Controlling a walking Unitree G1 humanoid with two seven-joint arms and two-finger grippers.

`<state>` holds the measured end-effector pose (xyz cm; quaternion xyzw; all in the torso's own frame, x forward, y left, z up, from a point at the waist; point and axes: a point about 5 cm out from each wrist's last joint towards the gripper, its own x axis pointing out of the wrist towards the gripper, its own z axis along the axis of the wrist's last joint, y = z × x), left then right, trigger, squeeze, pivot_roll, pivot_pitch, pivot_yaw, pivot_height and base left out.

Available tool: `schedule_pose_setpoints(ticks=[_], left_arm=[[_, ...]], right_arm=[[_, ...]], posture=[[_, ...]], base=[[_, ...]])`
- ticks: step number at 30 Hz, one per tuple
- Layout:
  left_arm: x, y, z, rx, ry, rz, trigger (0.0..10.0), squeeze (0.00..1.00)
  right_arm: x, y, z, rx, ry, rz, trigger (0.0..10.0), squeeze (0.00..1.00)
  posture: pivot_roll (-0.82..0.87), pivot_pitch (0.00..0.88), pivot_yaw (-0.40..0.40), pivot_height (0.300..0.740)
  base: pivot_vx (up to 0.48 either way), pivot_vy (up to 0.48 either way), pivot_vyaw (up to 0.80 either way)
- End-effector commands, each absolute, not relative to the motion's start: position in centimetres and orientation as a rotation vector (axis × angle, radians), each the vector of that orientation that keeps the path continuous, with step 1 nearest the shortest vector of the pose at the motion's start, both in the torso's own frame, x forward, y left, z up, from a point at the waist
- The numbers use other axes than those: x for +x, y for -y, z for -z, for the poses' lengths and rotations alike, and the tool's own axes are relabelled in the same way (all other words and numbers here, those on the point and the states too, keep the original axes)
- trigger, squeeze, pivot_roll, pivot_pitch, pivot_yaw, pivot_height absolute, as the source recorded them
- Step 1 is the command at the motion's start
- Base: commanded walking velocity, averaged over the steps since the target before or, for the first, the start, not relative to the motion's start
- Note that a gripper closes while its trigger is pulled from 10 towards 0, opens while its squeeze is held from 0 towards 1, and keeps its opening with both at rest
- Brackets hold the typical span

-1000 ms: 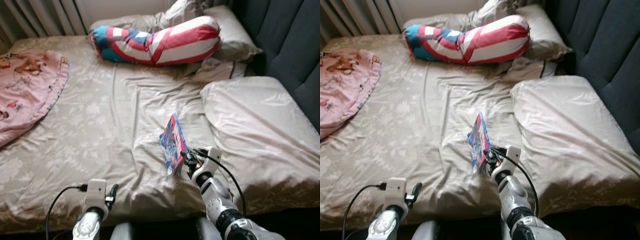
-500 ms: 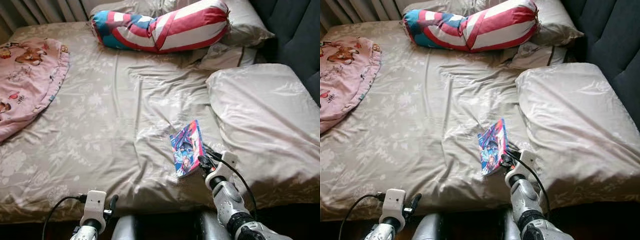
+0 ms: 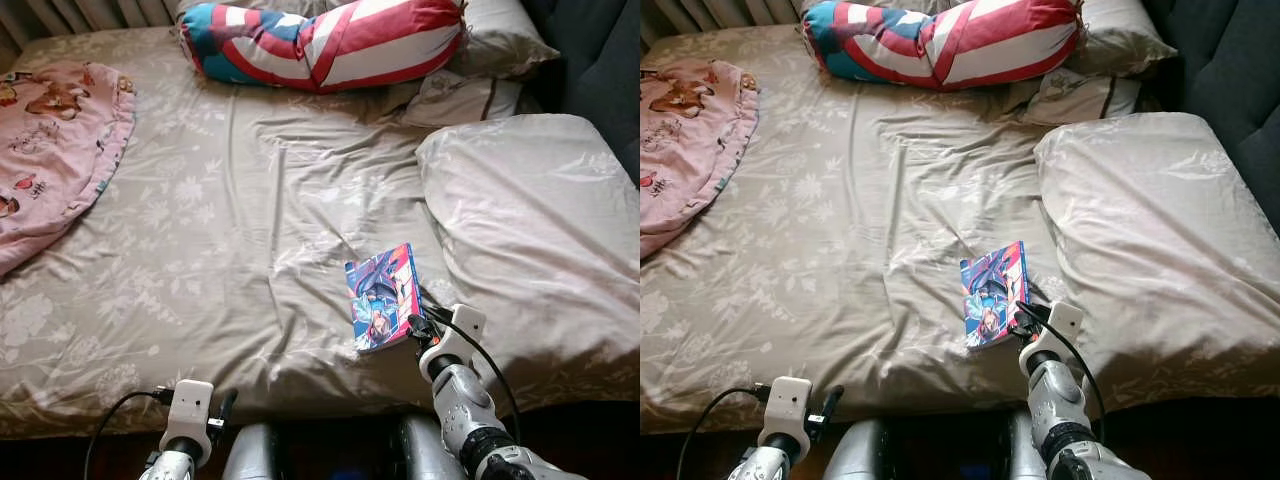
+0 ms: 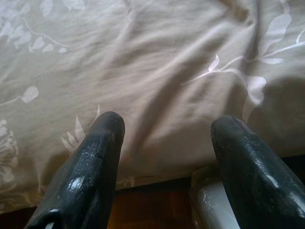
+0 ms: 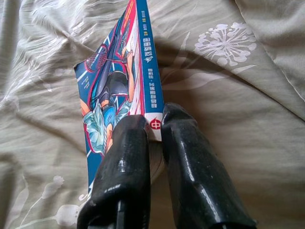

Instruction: Clean up the room

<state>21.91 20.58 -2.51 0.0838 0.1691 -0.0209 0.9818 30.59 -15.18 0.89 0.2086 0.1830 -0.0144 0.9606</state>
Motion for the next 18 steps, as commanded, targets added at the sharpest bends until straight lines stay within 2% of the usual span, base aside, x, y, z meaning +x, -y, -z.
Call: schedule_pose_setpoints(ticks=[1,2,5,12,15,16,17,18], left_arm=[[21.1,-20.9,3.1,0.183,-0.383,0.049,10.0,0.00],[21.1,-20.9,3.1,0.181,-0.384,0.050,10.0,0.00],[21.2,-20.7,3.1,0.178,-0.385,0.050,10.0,0.00],[21.6,-20.4,3.0,0.168,-0.383,0.048,10.0,0.00],[21.7,-20.3,3.0,0.164,-0.383,0.047,10.0,0.00],[21.9,-20.1,2.9,0.161,-0.381,0.049,10.0,0.00],[22.1,-20.0,2.9,0.158,-0.380,0.049,10.0,0.00],[22.4,-19.8,2.8,0.154,-0.378,0.049,10.0,0.00]], right_arm=[[30.4,15.2,-0.7,0.413,-0.377,0.037,10.0,0.84],[30.4,15.2,-0.7,0.410,-0.377,0.038,10.0,0.88],[30.4,15.3,-0.7,0.407,-0.377,0.041,10.0,0.88],[30.5,16.2,-0.8,0.383,-0.373,0.088,10.0,0.85],[30.6,16.6,-0.9,0.375,-0.370,0.105,10.0,0.81],[30.6,16.9,-1.0,0.370,-0.368,0.118,10.0,0.69],[30.6,17.1,-1.0,0.364,-0.367,0.127,10.0,0.00],[30.7,17.5,-1.1,0.346,-0.366,0.136,10.0,0.00]], posture=[[0.06,0.229,0.061,0.642],[0.06,0.229,0.061,0.642],[0.06,0.227,0.059,0.642],[0.06,0.219,0.055,0.642],[0.05,0.213,0.051,0.642],[0.05,0.211,0.050,0.642],[0.04,0.206,0.048,0.642],[0.04,0.202,0.046,0.642]], base=[[0.000,0.000,0.00],[0.000,0.000,0.00],[0.000,0.000,0.00],[0.000,0.000,0.00],[0.000,0.000,0.00],[0.000,0.000,0.00],[0.000,0.000,0.00],[0.000,0.000,0.00]])
